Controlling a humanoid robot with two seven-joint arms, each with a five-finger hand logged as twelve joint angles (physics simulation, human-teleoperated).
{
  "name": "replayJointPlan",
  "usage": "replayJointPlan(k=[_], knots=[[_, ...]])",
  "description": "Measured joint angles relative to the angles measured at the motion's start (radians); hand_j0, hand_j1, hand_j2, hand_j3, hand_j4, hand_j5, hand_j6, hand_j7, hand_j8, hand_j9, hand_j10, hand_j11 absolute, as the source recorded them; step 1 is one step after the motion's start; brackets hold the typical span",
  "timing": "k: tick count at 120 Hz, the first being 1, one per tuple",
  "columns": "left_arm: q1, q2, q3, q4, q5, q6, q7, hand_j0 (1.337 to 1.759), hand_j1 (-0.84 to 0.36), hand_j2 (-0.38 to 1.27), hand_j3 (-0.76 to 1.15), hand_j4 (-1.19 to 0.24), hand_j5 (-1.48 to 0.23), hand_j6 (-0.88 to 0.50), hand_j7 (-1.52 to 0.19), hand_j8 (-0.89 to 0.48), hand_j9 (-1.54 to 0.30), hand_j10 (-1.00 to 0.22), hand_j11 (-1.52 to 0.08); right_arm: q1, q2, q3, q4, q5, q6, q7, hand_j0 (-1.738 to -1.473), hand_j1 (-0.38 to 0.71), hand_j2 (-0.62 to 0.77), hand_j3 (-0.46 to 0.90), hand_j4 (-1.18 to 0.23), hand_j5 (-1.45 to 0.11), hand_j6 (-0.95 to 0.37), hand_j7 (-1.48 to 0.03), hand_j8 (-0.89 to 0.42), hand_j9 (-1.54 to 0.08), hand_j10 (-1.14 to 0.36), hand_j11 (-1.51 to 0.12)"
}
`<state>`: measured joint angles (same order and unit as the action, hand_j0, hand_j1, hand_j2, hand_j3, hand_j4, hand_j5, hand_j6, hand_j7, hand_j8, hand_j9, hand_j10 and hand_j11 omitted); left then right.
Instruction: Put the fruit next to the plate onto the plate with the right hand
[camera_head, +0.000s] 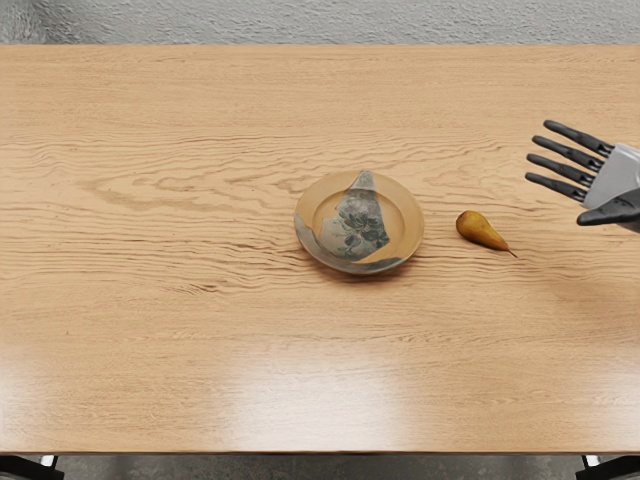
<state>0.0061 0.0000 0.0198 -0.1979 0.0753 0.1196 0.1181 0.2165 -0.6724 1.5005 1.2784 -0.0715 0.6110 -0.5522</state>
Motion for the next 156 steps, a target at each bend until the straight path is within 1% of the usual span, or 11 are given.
replayJointPlan(k=[22,43,50,65,75,85,95,104,117,138,156], knots=[[0.0,0.0,0.0,0.0,0.0,0.0,0.0,1.658,0.34,0.0,0.0,0.0,-0.01,0.0,-0.01,0.0,-0.01,0.0,-0.01,0.009,0.021,-0.005,-0.005,-0.001,0.0,-0.004,-1.658,-0.33,0.0,0.0,-0.02,-0.02,-0.02,-0.02,-0.02,-0.02,-0.02,-0.02],[0.0,0.0,0.0,0.0,0.0,0.0,0.0,1.658,0.34,0.0,0.0,0.0,-0.01,0.0,-0.01,0.0,-0.01,0.0,-0.01,0.09,0.038,-0.082,0.045,-0.078,0.0,-0.004,-1.658,-0.32,0.0,0.0,-0.02,-0.03,-0.02,-0.03,-0.02,-0.03,-0.02,-0.03],[0.0,0.0,0.0,0.0,0.0,0.0,0.0,1.658,0.34,0.0,0.0,0.0,-0.01,0.0,-0.01,0.0,-0.01,0.0,-0.01,0.119,0.041,-0.1,0.086,-0.172,-0.008,-0.002,-1.658,-0.32,0.0,0.0,-0.03,-0.03,-0.02,-0.03,-0.02,-0.03,-0.03,-0.03],[0.0,0.0,0.0,0.0,0.0,0.0,0.0,1.658,0.34,0.0,0.0,0.0,-0.01,0.0,-0.01,0.0,-0.01,0.0,-0.01,0.173,0.043,-0.118,0.215,-0.48,-0.091,-0.002,-1.658,-0.31,-0.01,0.0,-0.03,-0.04,-0.03,-0.04,-0.03,-0.04,-0.03,-0.04],[0.0,0.0,0.0,0.0,0.0,0.0,0.0,1.658,0.34,0.0,0.0,0.0,-0.01,0.0,-0.01,0.0,-0.01,0.0,-0.01,0.196,0.041,-0.13,0.272,-0.641,-0.139,-0.006,-1.658,-0.31,-0.01,0.0,-0.03,-0.04,-0.03,-0.04,-0.03,-0.04,-0.03,-0.04],[0.0,0.0,0.0,0.0,0.0,0.0,0.0,1.658,0.34,0.0,0.0,0.0,-0.01,0.0,-0.01,0.0,-0.01,0.0,-0.01,0.258,0.045,-0.208,0.301,-0.788,-0.185,-0.032,-1.658,-0.31,-0.01,0.0,-0.03,-0.04,-0.03,-0.04,-0.03,-0.04,-0.03,-0.04],[0.0,0.0,0.0,0.0,0.0,0.0,0.0,1.658,0.34,0.0,0.0,0.0,-0.01,0.0,-0.01,0.0,-0.01,0.0,-0.01,0.355,0.041,-0.347,0.313,-0.89,-0.272,-0.047,-1.658,-0.31,-0.01,0.0,-0.04,-0.05,-0.04,-0.05,-0.04,-0.05,-0.04,-0.05],[0.0,0.0,0.0,0.0,0.0,0.0,0.0,1.658,0.34,0.0,0.0,0.0,-0.01,0.0,-0.01,0.0,-0.01,0.0,-0.01,0.406,0.038,-0.443,0.317,-0.965,-0.348,-0.053,-1.658,-0.29,-0.01,0.0,-0.05,-0.07,-0.05,-0.07,-0.05,-0.07,-0.05,-0.07],[0.0,0.0,0.0,0.0,0.0,0.0,0.0,1.658,0.34,0.0,0.0,0.0,-0.01,0.0,-0.01,0.0,-0.01,0.0,-0.01,0.435,0.038,-0.536,0.315,-1.028,-0.413,-0.057,-1.658,-0.28,-0.01,0.0,-0.06,-0.07,-0.06,-0.07,-0.06,-0.07,-0.06,-0.07],[0.0,0.0,0.0,0.0,0.0,0.0,0.0,1.658,0.34,0.0,0.0,0.0,-0.01,0.0,-0.01,0.0,-0.01,0.0,-0.01,0.434,0.05,-0.55,0.302,-1.05,-0.44,-0.058,-1.658,-0.31,-0.01,0.0,-0.04,-0.05,-0.04,-0.05,-0.04,-0.05,-0.04,-0.05],[0.0,0.0,0.0,0.0,0.0,0.0,0.0,1.658,0.34,0.0,0.0,0.0,-0.01,0.0,-0.01,0.0,-0.01,0.0,-0.01,0.528,0.049,-0.681,0.276,-1.064,-0.461,-0.059,-1.658,-0.31,0.0,0.0,-0.03,-0.04,-0.03,-0.04,-0.03,-0.04,-0.03,-0.04]])
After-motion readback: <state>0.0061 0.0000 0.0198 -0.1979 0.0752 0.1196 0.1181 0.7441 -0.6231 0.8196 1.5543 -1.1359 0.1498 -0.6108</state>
